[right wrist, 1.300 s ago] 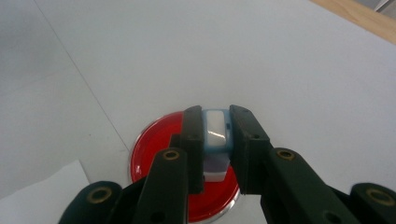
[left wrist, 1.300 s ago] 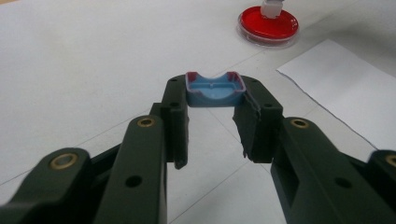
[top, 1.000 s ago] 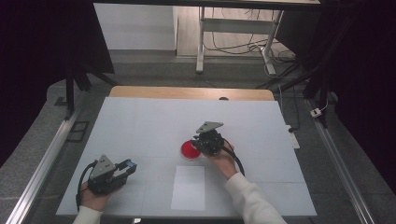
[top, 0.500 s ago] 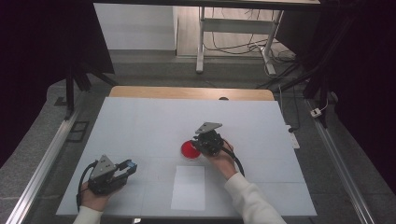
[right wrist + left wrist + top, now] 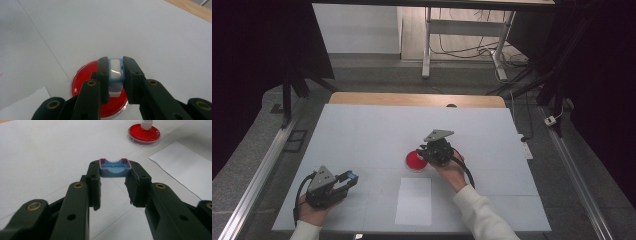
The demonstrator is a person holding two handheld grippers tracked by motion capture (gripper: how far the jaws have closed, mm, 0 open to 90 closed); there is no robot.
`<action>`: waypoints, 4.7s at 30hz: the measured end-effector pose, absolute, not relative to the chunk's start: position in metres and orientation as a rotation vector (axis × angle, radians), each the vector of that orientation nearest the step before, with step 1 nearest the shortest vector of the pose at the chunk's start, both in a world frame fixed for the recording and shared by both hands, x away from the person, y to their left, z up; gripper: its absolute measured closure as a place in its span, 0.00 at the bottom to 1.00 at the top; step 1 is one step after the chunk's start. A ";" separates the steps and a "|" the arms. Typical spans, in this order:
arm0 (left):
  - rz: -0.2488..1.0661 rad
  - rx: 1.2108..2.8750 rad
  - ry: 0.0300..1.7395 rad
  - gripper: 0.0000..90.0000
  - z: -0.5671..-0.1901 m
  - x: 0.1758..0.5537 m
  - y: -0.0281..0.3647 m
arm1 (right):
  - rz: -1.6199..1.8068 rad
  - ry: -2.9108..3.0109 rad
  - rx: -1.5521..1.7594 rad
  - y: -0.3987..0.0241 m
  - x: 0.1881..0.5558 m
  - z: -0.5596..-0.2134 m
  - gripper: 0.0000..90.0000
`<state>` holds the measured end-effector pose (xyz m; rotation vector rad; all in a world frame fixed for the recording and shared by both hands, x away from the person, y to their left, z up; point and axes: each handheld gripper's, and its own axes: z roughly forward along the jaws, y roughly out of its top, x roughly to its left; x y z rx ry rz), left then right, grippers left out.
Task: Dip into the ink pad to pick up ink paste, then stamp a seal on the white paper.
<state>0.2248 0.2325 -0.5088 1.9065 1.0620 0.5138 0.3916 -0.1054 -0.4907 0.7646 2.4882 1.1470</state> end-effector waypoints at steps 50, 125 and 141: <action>0.517 1.913 1.059 0.72 -0.509 0.227 0.231 | 1.430 2.416 0.717 -0.132 0.360 -0.450 0.84; 0.509 1.919 1.056 0.73 -0.510 0.228 0.229 | 1.404 2.573 0.581 -0.121 0.322 -0.461 0.84; 0.509 1.922 1.051 0.73 -0.510 0.228 0.228 | 1.412 2.601 0.543 -0.119 0.312 -0.461 0.84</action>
